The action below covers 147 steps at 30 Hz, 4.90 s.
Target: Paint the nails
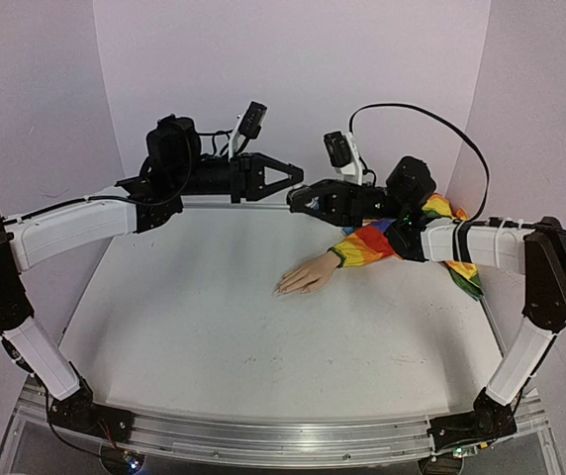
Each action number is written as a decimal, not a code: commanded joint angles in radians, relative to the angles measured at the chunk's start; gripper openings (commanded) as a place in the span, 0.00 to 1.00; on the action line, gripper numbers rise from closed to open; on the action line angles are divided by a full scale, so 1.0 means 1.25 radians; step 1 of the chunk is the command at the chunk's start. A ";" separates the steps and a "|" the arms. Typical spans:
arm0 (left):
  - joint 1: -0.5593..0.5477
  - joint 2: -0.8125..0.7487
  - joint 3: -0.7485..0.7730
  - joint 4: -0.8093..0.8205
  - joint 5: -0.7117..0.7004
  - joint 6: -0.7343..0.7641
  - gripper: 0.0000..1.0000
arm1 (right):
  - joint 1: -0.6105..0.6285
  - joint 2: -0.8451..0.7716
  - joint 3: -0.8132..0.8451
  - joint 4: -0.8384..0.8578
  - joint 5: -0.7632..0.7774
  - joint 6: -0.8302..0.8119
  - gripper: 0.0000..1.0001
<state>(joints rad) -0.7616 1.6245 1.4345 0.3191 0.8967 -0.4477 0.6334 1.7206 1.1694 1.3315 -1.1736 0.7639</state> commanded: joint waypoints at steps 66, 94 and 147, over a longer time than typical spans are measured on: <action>0.007 -0.007 0.040 0.054 -0.049 -0.083 0.46 | -0.002 -0.001 0.103 -0.087 0.005 -0.033 0.00; -0.055 0.153 0.281 -0.629 -0.862 -0.133 0.00 | 0.126 0.036 0.121 -0.630 1.332 -0.597 0.00; -0.070 0.005 0.069 -0.229 -0.394 0.073 0.00 | 0.045 -0.157 -0.028 -0.479 0.911 -0.537 0.00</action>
<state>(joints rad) -0.7609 1.6749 1.4628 0.2241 0.6811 -0.4728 0.6304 1.6070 1.1664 0.7784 -0.8261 0.3176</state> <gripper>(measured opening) 0.147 0.218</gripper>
